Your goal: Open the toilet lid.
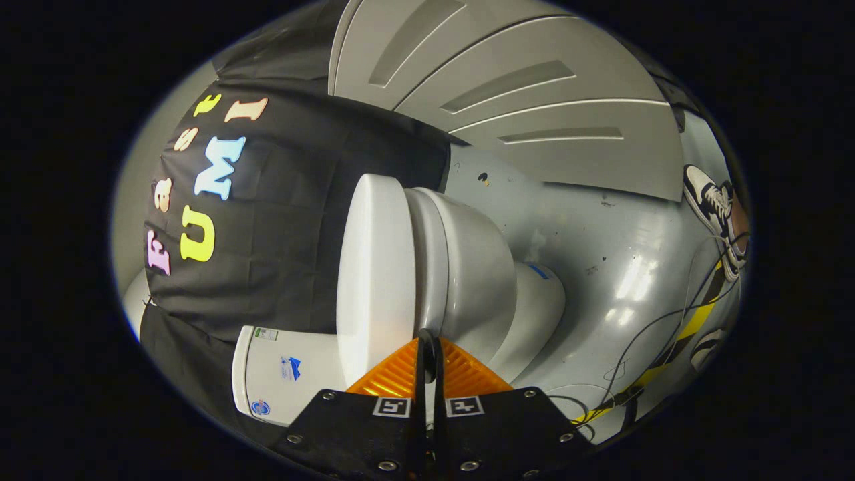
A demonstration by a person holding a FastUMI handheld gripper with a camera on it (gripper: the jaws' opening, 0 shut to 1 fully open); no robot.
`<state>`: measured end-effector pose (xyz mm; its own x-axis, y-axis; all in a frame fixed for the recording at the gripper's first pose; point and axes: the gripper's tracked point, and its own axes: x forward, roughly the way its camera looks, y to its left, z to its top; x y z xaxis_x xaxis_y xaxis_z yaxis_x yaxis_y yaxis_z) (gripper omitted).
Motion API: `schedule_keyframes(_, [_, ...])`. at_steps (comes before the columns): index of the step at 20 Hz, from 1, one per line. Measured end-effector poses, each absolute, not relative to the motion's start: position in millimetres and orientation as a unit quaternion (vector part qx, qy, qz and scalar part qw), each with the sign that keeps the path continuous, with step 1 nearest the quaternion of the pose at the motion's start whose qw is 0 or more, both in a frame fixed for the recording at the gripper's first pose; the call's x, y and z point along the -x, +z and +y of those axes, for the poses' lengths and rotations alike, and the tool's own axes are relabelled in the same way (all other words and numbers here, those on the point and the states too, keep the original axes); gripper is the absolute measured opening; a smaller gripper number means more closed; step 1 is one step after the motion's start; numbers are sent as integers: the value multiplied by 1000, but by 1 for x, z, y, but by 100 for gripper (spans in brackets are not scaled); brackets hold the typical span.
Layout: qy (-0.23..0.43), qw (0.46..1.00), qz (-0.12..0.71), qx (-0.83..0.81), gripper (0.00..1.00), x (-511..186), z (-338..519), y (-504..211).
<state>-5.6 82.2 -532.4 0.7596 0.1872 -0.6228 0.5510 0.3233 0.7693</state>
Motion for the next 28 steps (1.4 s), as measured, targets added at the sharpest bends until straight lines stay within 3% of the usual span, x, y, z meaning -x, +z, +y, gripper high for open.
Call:
schedule_keyframes(2, [-129,751,330,-557,0,6,85,-532])
schedule_keyframes(13, [-114,815,366,-435,0,1,86,-492])
schedule_keyframes(28, [-83,892,346,-277,0,-20,121,-395])
